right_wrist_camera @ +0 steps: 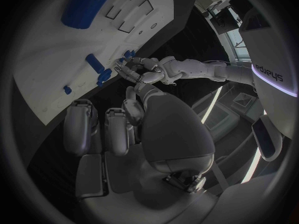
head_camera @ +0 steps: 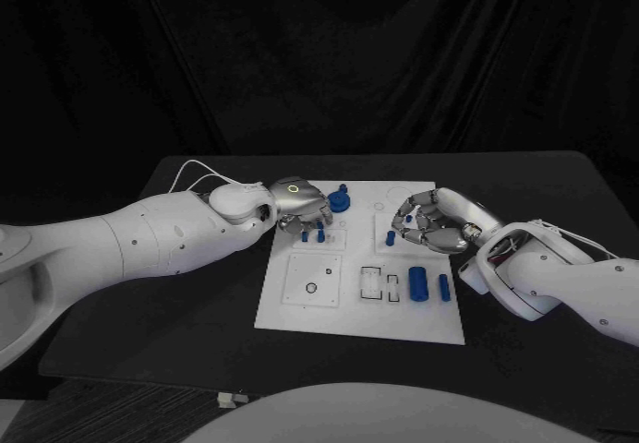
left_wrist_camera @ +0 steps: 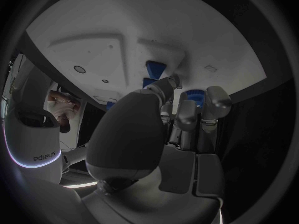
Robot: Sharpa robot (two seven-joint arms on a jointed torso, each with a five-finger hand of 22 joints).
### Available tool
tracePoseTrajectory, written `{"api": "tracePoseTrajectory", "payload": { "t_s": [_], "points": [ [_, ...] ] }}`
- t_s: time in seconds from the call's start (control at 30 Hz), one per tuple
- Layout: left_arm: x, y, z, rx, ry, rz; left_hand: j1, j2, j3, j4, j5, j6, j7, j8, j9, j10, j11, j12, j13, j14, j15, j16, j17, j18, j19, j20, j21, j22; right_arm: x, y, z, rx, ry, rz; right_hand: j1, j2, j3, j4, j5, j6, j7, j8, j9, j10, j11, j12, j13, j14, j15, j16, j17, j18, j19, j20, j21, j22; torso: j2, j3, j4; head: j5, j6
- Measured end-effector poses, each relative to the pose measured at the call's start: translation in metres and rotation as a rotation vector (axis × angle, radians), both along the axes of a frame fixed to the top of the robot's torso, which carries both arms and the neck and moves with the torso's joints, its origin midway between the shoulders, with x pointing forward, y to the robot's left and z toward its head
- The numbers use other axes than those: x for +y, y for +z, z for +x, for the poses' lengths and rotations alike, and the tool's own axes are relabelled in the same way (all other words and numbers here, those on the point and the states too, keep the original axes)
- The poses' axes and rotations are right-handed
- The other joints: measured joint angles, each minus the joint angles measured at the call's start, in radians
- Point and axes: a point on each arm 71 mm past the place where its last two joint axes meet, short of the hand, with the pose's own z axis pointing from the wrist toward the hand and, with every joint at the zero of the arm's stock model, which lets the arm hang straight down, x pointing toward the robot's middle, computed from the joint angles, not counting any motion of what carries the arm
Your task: Assemble the parts on the task board
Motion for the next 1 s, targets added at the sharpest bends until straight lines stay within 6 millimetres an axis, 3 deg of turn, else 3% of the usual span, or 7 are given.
{"api": "tracePoseTrajectory", "payload": {
  "t_s": [0.53,0.93,1.0],
  "points": [
    [-0.0068,-0.0044,0.0014,0.003,0.001,0.013,-0.014,0.014,0.000,0.000,-0.001,0.037,0.023,0.006,0.000,0.008,-0.002,0.036,0.000,0.000,0.000,0.000,-0.005,0.000,0.001,0.000,0.001,0.000,0.0000,-0.0002,-0.0003,0.004,0.000,0.001,0.000,0.000,0.000,0.000,0.000,0.000,0.000,0.000,0.000,0.000,0.000,0.000,0.000,0.000,0.000,0.000,0.000,0.000,0.000,0.000,0.000,0.000,0.000,0.0000,0.0001,0.000,0.000],
    [-0.0043,-0.0046,0.0013,0.002,0.003,0.012,-0.024,0.024,0.000,0.001,-0.006,0.104,0.032,0.025,0.001,0.036,-0.010,0.054,-0.001,0.011,-0.011,0.000,-0.003,0.000,0.006,-0.006,0.020,0.000,0.0003,-0.0004,-0.0004,0.005,0.001,0.001,0.000,0.000,0.000,0.000,0.000,0.000,0.000,0.000,0.000,0.000,0.000,0.000,0.000,0.000,0.000,0.000,0.000,0.000,0.000,0.000,0.000,0.000,0.000,-0.0002,0.0000,0.002,0.000],
    [-0.0034,-0.0047,0.0012,0.001,0.004,0.011,-0.025,0.024,0.017,0.017,-0.006,0.109,0.030,0.025,0.001,0.038,-0.009,0.054,-0.001,0.012,-0.011,0.000,-0.001,0.000,0.008,-0.007,0.029,0.000,0.0004,-0.0005,-0.0004,0.005,0.001,0.001,0.000,0.000,0.000,0.000,0.000,0.000,0.000,0.000,0.000,0.000,0.000,0.000,0.000,0.000,0.000,0.000,0.000,0.000,0.000,0.000,0.000,0.000,0.000,-0.0002,0.0000,0.003,0.000]
  ]
}}
